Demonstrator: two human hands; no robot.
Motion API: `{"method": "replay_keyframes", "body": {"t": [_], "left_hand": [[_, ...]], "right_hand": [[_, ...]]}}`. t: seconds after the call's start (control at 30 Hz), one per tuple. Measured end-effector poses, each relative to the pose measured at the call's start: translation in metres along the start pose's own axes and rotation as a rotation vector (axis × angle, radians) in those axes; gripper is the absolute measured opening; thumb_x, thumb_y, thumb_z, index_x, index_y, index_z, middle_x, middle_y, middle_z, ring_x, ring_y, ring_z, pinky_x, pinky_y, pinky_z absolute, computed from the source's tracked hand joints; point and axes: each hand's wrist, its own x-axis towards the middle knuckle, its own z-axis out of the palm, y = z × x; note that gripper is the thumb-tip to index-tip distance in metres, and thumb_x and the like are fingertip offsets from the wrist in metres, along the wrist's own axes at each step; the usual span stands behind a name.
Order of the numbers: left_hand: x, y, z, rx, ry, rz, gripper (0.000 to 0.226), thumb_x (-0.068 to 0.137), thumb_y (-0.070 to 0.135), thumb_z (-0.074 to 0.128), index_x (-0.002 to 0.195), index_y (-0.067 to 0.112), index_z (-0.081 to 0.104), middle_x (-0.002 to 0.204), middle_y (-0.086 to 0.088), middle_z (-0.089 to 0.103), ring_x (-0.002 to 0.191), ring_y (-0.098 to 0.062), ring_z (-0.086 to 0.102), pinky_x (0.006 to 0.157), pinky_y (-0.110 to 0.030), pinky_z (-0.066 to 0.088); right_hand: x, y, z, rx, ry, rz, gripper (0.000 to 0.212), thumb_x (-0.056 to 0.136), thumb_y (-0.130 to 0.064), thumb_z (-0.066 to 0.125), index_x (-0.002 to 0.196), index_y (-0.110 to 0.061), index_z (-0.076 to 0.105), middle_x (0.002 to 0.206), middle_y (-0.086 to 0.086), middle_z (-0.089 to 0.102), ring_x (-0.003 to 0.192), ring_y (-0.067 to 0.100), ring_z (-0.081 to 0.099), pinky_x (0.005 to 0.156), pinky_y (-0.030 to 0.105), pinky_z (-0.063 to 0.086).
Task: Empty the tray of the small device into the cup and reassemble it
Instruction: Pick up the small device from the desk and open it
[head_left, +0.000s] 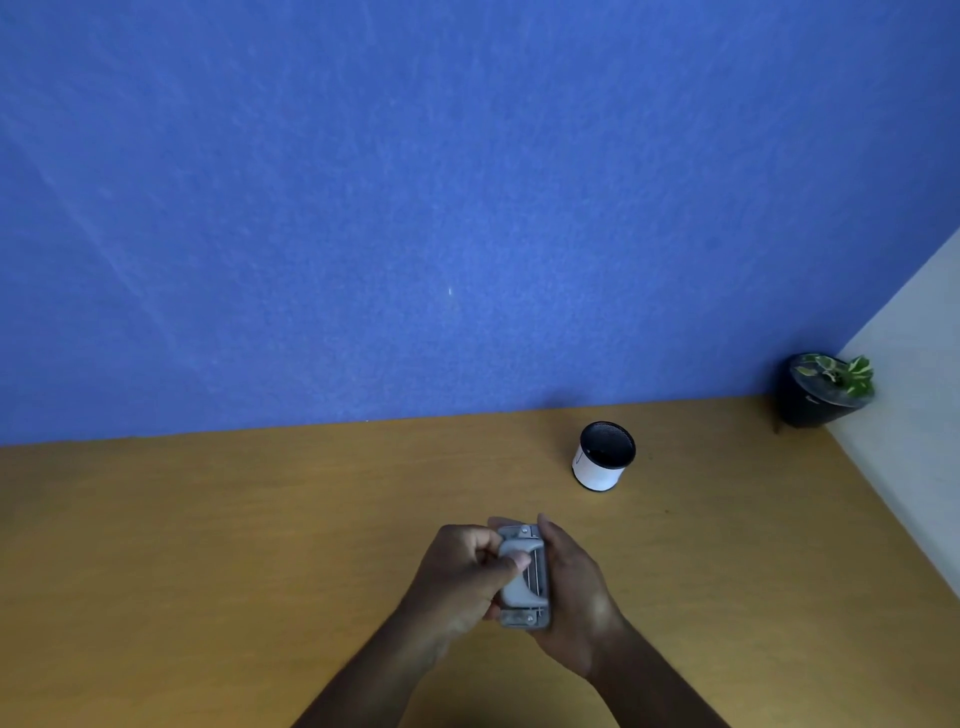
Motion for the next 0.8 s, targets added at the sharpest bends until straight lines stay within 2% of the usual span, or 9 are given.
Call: {"method": "replay_keyframes", "body": {"t": [0.1, 0.23, 0.33, 0.43, 0.63, 0.73, 0.8], "left_hand": [[-0.0007, -0.0009, 0.0014, 0.019, -0.002, 0.008, 0.016, 0.098, 0.022, 0.076, 0.094, 0.007, 0.079, 0.069, 0.002, 0.072, 0.053, -0.001, 0.067, 0.053, -0.022, 0.053], [-0.0014, -0.0005, 0.0028, 0.009, -0.004, 0.004, 0.016, 0.098, 0.021, 0.076, 0.094, 0.006, 0.079, 0.073, -0.001, 0.074, 0.059, -0.003, 0.072, 0.055, -0.023, 0.057], [-0.0023, -0.0001, 0.003, 0.013, -0.014, 0.009, 0.017, 0.097, 0.02, 0.076, 0.092, 0.004, 0.078, 0.074, -0.003, 0.074, 0.059, -0.004, 0.071, 0.056, -0.022, 0.057], [-0.0032, -0.0004, 0.0032, 0.004, -0.024, 0.015, 0.018, 0.098, 0.019, 0.076, 0.091, 0.003, 0.078, 0.075, -0.006, 0.074, 0.062, -0.007, 0.071, 0.057, -0.024, 0.058], [-0.0048, 0.0018, 0.0042, -0.028, -0.017, 0.01, 0.017, 0.101, 0.019, 0.072, 0.097, 0.003, 0.078, 0.081, -0.007, 0.074, 0.063, -0.003, 0.072, 0.057, -0.022, 0.057], [-0.0059, 0.0022, 0.0031, -0.062, -0.018, 0.019, 0.016, 0.101, 0.017, 0.071, 0.093, 0.005, 0.078, 0.079, -0.003, 0.075, 0.065, -0.006, 0.072, 0.057, -0.027, 0.059], [-0.0073, 0.0034, 0.0011, -0.091, -0.022, 0.019, 0.016, 0.102, 0.016, 0.07, 0.089, 0.013, 0.079, 0.076, 0.004, 0.076, 0.065, -0.003, 0.073, 0.056, -0.026, 0.058]], "right_hand": [[0.001, 0.0017, -0.0003, 0.038, 0.012, 0.014, 0.063, 0.106, -0.056, 0.042, 0.129, -0.008, 0.074, 0.11, 0.021, 0.075, 0.087, 0.035, 0.066, 0.071, 0.041, 0.04], [-0.0008, 0.0023, 0.0034, 0.063, 0.032, 0.003, 0.06, 0.109, -0.053, 0.036, 0.114, -0.008, 0.076, 0.099, 0.02, 0.075, 0.079, 0.034, 0.069, 0.067, 0.041, 0.046], [-0.0027, 0.0029, 0.0052, 0.097, 0.043, 0.016, 0.061, 0.109, -0.052, 0.035, 0.106, -0.008, 0.077, 0.095, 0.02, 0.073, 0.077, 0.034, 0.066, 0.066, 0.04, 0.043], [-0.0046, 0.0015, 0.0048, 0.111, 0.044, 0.027, 0.058, 0.107, -0.053, 0.036, 0.106, -0.01, 0.075, 0.093, 0.018, 0.073, 0.072, 0.033, 0.066, 0.061, 0.038, 0.045], [-0.0063, -0.002, 0.0038, 0.099, 0.054, 0.035, 0.061, 0.105, -0.056, 0.041, 0.111, -0.007, 0.076, 0.1, 0.02, 0.075, 0.084, 0.036, 0.068, 0.075, 0.045, 0.047], [-0.0084, -0.004, 0.0033, 0.067, 0.059, 0.029, 0.064, 0.105, -0.058, 0.04, 0.116, -0.005, 0.074, 0.097, 0.02, 0.075, 0.078, 0.035, 0.07, 0.069, 0.042, 0.056], [-0.0081, -0.0043, 0.0032, 0.054, 0.08, 0.027, 0.07, 0.105, -0.062, 0.038, 0.115, -0.003, 0.075, 0.097, 0.022, 0.075, 0.077, 0.035, 0.073, 0.066, 0.042, 0.061]]}}
